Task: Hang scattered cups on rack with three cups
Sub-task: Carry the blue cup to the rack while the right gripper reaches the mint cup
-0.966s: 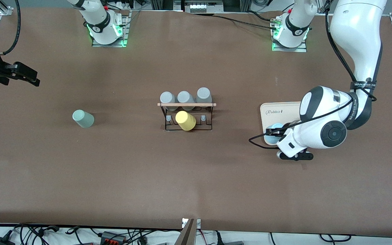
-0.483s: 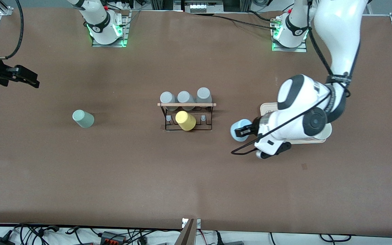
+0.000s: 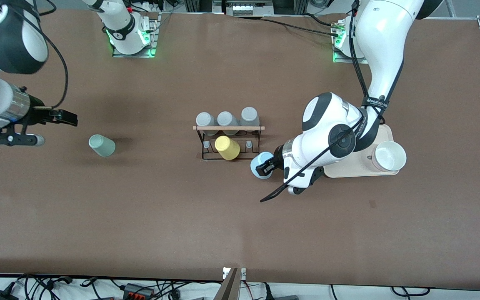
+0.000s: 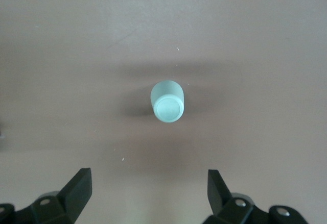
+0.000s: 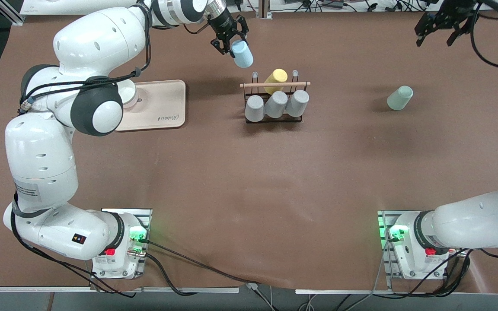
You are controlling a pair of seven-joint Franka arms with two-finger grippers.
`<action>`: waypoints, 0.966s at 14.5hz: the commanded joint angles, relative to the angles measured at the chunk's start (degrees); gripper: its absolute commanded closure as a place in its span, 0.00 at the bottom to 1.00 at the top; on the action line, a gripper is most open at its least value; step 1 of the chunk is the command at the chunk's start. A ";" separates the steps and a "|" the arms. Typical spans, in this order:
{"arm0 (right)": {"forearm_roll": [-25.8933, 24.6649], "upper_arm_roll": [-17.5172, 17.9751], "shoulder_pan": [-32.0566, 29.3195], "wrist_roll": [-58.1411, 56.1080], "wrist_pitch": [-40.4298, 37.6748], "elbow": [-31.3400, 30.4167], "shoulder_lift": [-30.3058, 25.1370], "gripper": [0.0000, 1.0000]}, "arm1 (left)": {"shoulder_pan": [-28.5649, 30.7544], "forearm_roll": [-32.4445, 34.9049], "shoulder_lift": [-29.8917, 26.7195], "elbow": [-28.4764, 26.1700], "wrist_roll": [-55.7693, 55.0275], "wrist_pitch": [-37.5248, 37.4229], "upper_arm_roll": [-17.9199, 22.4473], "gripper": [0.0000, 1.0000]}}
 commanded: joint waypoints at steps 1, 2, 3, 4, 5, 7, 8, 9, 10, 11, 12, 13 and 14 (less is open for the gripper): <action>-0.58 0.20 -1.84 -0.75 9.61 -9.67 -1.74 0.00 | -0.26 -1.59 -0.67 1.74 -0.86 -3.60 0.14 0.99; -0.67 0.20 -2.11 -0.75 15.22 -13.36 -1.56 0.00 | -0.26 -1.59 -0.67 1.83 -0.68 -5.62 0.05 0.99; -0.67 0.12 -2.20 -0.75 19.98 -16.18 -0.69 0.00 | -0.26 -1.68 -0.75 1.83 -0.68 -6.25 0.05 0.99; -0.76 0.12 -2.20 -0.75 23.25 -17.69 0.45 0.00 | -0.61 -1.68 -0.76 1.74 -0.85 -6.43 -0.47 0.99; -0.76 0.12 -2.20 -0.75 25.98 -18.48 2.12 0.00 | -0.79 -1.77 -0.76 1.66 -1.03 -7.04 -1.87 0.99; -0.85 0.12 -2.38 -1.10 30.64 -19.37 5.63 0.00 | -0.88 -1.77 -0.76 1.74 -1.12 -8.89 -2.32 1.00; -0.85 0.20 -2.29 -1.28 32.23 -19.63 7.21 0.00 | -0.88 -1.77 -0.76 1.74 -1.12 -9.59 -2.32 1.00; -0.93 0.12 -2.46 -1.37 33.72 -19.63 8.88 0.00 | -0.97 -1.68 -1.19 1.66 -0.94 -9.95 -2.32 1.00; -0.93 0.12 -2.90 -1.89 35.48 -19.63 10.12 0.00 | -1.32 -1.42 -1.20 1.31 -0.94 -10.04 -2.32 1.00; -0.93 0.12 -3.25 -2.94 37.15 -19.81 11.35 0.00 | -2.19 -1.07 -1.11 0.87 -0.77 -10.39 -2.24 1.00; -0.93 0.12 -3.78 -3.56 38.04 -20.16 11.97 0.00 | -2.63 -0.98 -0.93 0.86 -0.77 -10.39 -2.15 1.00; -0.93 0.20 -4.04 -3.74 38.13 -20.34 12.15 0.00 | -2.72 -0.89 -0.67 0.86 -0.68 -10.22 -2.15 1.00; -0.93 0.20 -4.05 -3.74 37.87 -20.34 12.24 0.00 | -2.90 -0.80 -0.32 0.86 -0.42 -10.04 -2.06 1.00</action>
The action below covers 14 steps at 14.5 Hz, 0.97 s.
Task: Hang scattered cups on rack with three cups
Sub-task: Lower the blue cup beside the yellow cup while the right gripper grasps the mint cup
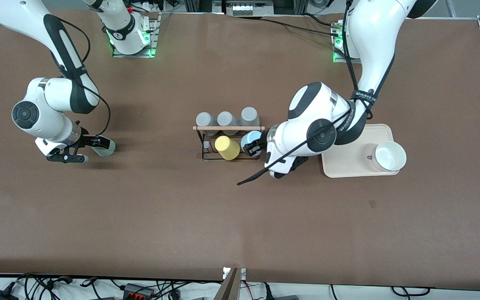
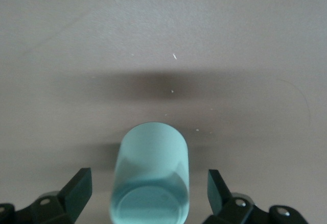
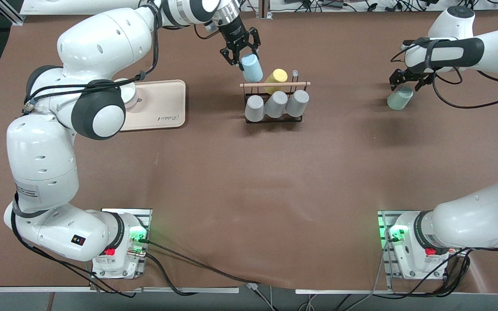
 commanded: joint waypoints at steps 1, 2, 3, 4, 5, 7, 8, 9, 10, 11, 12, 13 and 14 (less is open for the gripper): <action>-0.69 0.48 -1.01 -1.53 0.19 -0.70 -0.56 0.00 | -1.01 0.88 0.24 -0.36 0.24 -0.40 0.48 1.00; -0.69 0.48 -1.01 -1.44 -0.69 -0.62 -0.73 0.05 | -1.80 3.15 0.51 -0.36 0.24 -0.31 0.39 1.00; -0.69 0.48 -0.92 -1.35 -1.48 -0.62 -1.00 0.15 | -2.50 5.00 0.77 -0.36 0.33 -0.31 0.39 1.00; -0.69 0.57 -0.92 -1.27 -2.27 -0.53 -1.09 0.23 | -2.60 5.89 0.95 -0.44 0.42 -0.22 0.39 1.00; -0.61 0.57 -0.92 -1.26 -2.54 -0.44 -1.17 0.31 | -2.60 6.07 1.56 -0.45 0.51 -0.05 0.39 1.00; -0.60 0.66 -0.92 -1.35 -2.63 -0.44 -1.44 0.47 | -2.60 7.12 2.53 -0.36 0.68 0.13 0.39 0.99; -0.60 0.74 -0.92 -1.35 -2.63 -0.35 -1.53 0.54 | -3.03 7.91 2.62 -0.36 0.68 0.13 0.39 0.98; -0.60 0.83 -0.92 -1.44 -2.72 0.00 -1.61 0.60 | -3.21 8.09 2.88 -0.36 0.77 0.22 0.39 0.93; -0.60 0.92 -0.83 -1.53 -3.06 0.43 -1.88 0.63 | -3.21 8.96 2.88 -0.27 0.77 0.13 0.39 0.80; -0.60 1.01 -0.75 -1.53 -4.55 1.40 -2.31 0.63 | -2.86 9.41 2.62 0.08 0.51 -0.04 0.48 0.53; -0.69 1.10 -0.57 -1.53 -6.22 2.88 -2.49 0.63 | -2.43 9.59 2.18 0.34 0.59 -0.48 0.74 0.01; -0.61 1.18 -0.22 -1.53 -8.58 4.99 -2.67 0.63 | -1.64 9.59 0.44 0.61 2.42 -0.92 1.18 0.00; -0.60 1.36 0.30 -1.44 -10.78 7.10 -2.76 0.63 | 0.02 9.59 -1.41 0.61 4.01 -2.66 1.18 0.00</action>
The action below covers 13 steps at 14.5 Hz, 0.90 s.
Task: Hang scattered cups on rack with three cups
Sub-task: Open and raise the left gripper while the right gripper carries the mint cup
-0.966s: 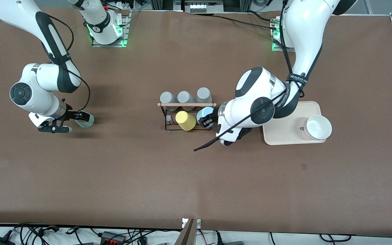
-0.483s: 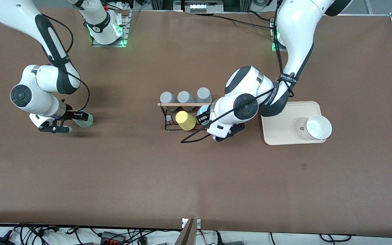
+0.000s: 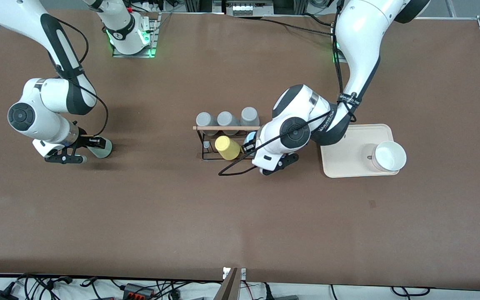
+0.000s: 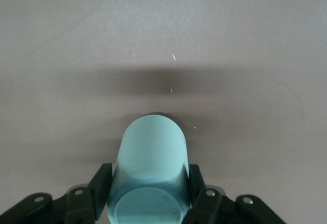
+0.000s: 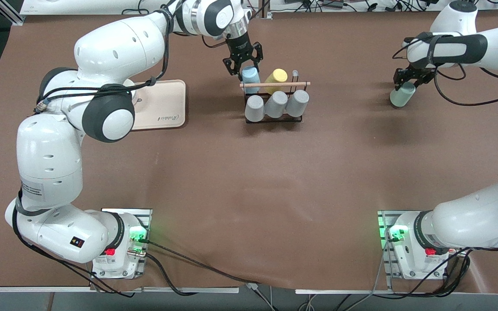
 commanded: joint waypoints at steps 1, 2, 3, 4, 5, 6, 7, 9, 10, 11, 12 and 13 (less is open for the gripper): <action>-0.50 0.82 0.77 -0.73 -7.27 5.71 -1.27 0.63 | 4.54 1.04 -5.30 0.34 3.83 -5.75 0.45 0.00; -0.41 1.25 1.56 -0.21 -9.99 8.17 -1.27 0.63 | 8.31 1.13 -7.49 0.34 6.10 -7.95 0.10 0.00; -0.15 1.52 2.17 0.15 -12.46 10.28 -1.27 0.63 | 11.48 1.21 -9.25 0.25 9.87 -8.76 0.01 0.00; 0.03 2.04 3.05 0.50 -14.92 12.57 -1.27 0.63 | 14.21 1.30 -11.53 0.25 15.30 -10.33 0.01 0.00; 0.12 2.31 4.36 1.72 -17.38 15.29 -1.27 0.63 | 17.63 1.22 -13.55 0.25 21.53 -13.65 0.10 0.00; 0.38 2.31 5.94 3.82 -18.88 17.31 -1.10 0.63 | 20.79 1.13 -14.71 0.25 26.03 -16.56 -0.16 0.00; 1.17 2.31 7.96 6.71 -20.29 18.99 -0.66 0.63 | 23.61 1.13 -16.28 0.34 30.43 -18.85 -0.34 0.00; 2.23 2.31 12.70 13.04 -20.74 20.58 -0.48 0.63 | 28.10 1.21 -19.71 0.25 41.23 -21.67 -0.25 0.00; 2.23 2.31 15.34 16.12 -20.74 21.54 -0.13 0.62 | 28.64 1.48 -21.64 0.25 44.94 -22.73 0.44 0.00; 2.32 2.31 17.62 18.67 -20.83 23.21 1.44 0.62 | 28.73 2.35 -22.88 -0.18 45.76 -23.70 0.71 0.00; 2.32 2.31 19.47 20.96 -20.83 24.88 2.58 0.62 | 28.74 5.58 -23.15 -0.19 45.85 -24.32 0.45 0.00; 2.32 2.31 21.15 23.16 -20.83 26.63 4.07 0.62 | 28.74 8.57 -23.16 -0.36 46.11 -24.76 -0.16 0.00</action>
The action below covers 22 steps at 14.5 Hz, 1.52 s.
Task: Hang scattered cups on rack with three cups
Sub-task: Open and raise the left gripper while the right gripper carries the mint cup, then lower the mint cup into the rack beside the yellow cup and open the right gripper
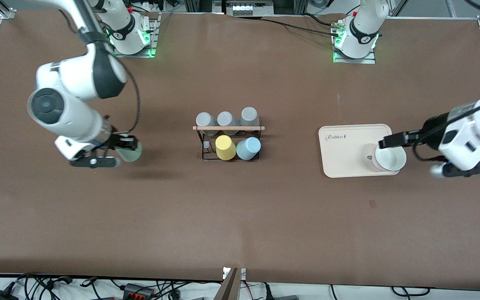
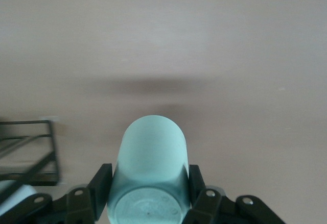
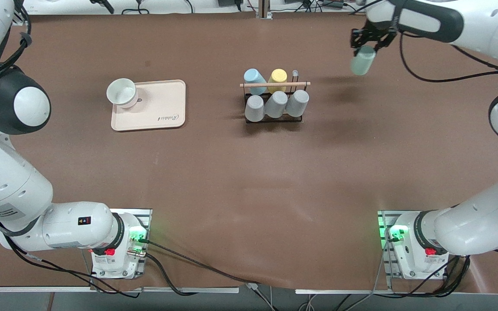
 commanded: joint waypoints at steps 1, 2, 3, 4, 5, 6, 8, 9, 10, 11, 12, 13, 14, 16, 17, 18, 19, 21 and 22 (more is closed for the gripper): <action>0.68 -0.50 4.46 6.16 -1.71 6.98 5.43 0.62 | -1.16 5.76 -2.18 -3.51 1.70 -0.76 -0.93 0.00; 1.99 -0.50 6.04 8.45 -2.32 9.17 6.92 0.62 | -1.34 6.11 -2.88 -4.74 1.70 -0.76 -1.01 0.00; 3.22 -0.50 7.28 10.91 -3.72 11.46 8.50 0.62 | -1.34 6.12 -4.98 -7.80 1.26 -0.42 -1.02 0.00; 3.84 -0.50 9.03 13.72 -5.65 14.44 10.17 0.62 | -1.25 6.03 -8.31 -13.31 1.26 1.94 -1.02 0.00; 3.76 -0.50 10.53 16.44 -7.58 17.95 11.93 0.62 | -1.08 6.12 -11.99 -19.46 1.43 6.31 -1.02 0.00; 3.76 -0.50 12.02 19.08 -9.25 21.38 13.78 0.62 | -0.81 6.12 -13.68 -22.48 1.96 8.09 -0.93 0.00; 3.85 -0.50 13.43 21.38 -11.37 25.79 15.46 0.62 | -0.55 6.12 -14.31 -23.47 2.05 8.11 -0.84 0.00; 3.76 -0.50 13.79 21.48 -11.64 26.24 15.46 0.62 | -0.55 6.12 -15.27 -25.04 2.05 8.37 -0.75 0.00; 3.85 -0.50 13.97 21.65 -11.73 26.33 15.46 0.61 | -0.55 6.21 -16.59 -27.14 2.05 9.16 -0.75 0.00; 3.85 -0.50 14.40 22.52 -11.73 26.33 15.46 0.61 | -0.63 6.81 -17.91 -29.08 2.05 10.56 -0.93 0.00; 3.76 -0.50 15.10 23.75 -11.21 26.33 15.72 0.61 | -1.16 9.26 -18.62 -30.06 2.05 11.18 -1.01 0.00; 3.68 -0.59 15.72 24.20 -11.03 26.33 16.60 0.61 | -1.51 12.15 -18.62 -29.72 2.05 11.45 -1.19 0.00; 3.50 -0.59 15.99 24.38 -11.03 26.33 17.39 0.61 | -1.51 13.23 -18.10 -28.84 2.05 11.45 -1.45 0.00; 3.32 -0.59 16.08 24.55 -9.89 26.33 19.15 0.61 | -1.43 13.15 -16.96 -25.95 2.05 11.02 -1.45 0.00; 3.24 -0.59 16.08 24.38 -9.19 26.25 19.85 0.61 | -1.43 13.15 -16.78 -24.98 1.88 10.93 -1.45 0.00; 3.24 -0.59 16.08 24.38 -9.01 26.33 20.29 0.60 | -1.43 13.15 -16.26 -24.18 1.87 10.75 -1.45 0.00; 3.24 -0.59 16.08 24.55 -9.01 26.25 20.56 0.59 | -1.25 13.15 -16.08 -23.92 2.05 10.75 -1.45 0.00; 3.23 -0.59 16.08 24.73 -8.83 26.25 20.91 0.44 | -0.90 12.28 -16.16 -24.43 1.88 10.23 -1.45 0.00; 3.24 -0.59 16.08 24.73 -8.83 26.25 20.91 0.33 | -0.99 12.18 -16.69 -24.61 1.87 8.22 -1.45 0.00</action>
